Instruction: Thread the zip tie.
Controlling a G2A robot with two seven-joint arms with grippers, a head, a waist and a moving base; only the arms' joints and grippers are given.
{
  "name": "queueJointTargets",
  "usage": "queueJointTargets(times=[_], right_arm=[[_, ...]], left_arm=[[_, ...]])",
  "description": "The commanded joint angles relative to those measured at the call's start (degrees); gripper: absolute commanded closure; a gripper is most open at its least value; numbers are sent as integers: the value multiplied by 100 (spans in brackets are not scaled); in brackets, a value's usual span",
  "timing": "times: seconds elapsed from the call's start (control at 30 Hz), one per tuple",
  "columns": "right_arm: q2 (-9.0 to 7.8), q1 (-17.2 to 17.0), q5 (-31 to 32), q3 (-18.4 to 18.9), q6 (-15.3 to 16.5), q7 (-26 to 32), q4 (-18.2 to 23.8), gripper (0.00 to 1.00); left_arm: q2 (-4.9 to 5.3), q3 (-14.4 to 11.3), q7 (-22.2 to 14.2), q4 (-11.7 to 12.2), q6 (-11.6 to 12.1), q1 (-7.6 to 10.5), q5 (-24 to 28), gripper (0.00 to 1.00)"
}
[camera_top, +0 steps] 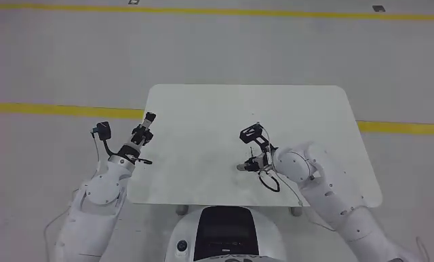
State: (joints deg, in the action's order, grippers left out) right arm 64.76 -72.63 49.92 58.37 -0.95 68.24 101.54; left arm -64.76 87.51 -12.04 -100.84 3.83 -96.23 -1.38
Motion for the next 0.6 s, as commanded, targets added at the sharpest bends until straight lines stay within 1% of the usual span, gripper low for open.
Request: queueJointTargets(times=[0.0, 0.17, 0.23, 0.33, 0.43, 0.57], right_arm=[[1, -3, -6, 5, -14, -12, -1, 0], [1, -3, -6, 5, -14, -12, -1, 0], [-4, 0, 178, -18, -34, -69, -74, 0], [21, 59, 498, -212, -53, -169, -192, 0], [48, 183, 648, -377, -6, -41, -307, 0], [51, 193, 653, -392, 5, -32, -317, 0]], left_arm=[[0, 0, 0, 0, 0, 0, 0, 0], [0, 0, 0, 0, 0, 0, 0, 0], [0, 0, 0, 0, 0, 0, 0, 0], [0, 0, 0, 0, 0, 0, 0, 0], [0, 0, 0, 0, 0, 0, 0, 0], [0, 0, 0, 0, 0, 0, 0, 0]])
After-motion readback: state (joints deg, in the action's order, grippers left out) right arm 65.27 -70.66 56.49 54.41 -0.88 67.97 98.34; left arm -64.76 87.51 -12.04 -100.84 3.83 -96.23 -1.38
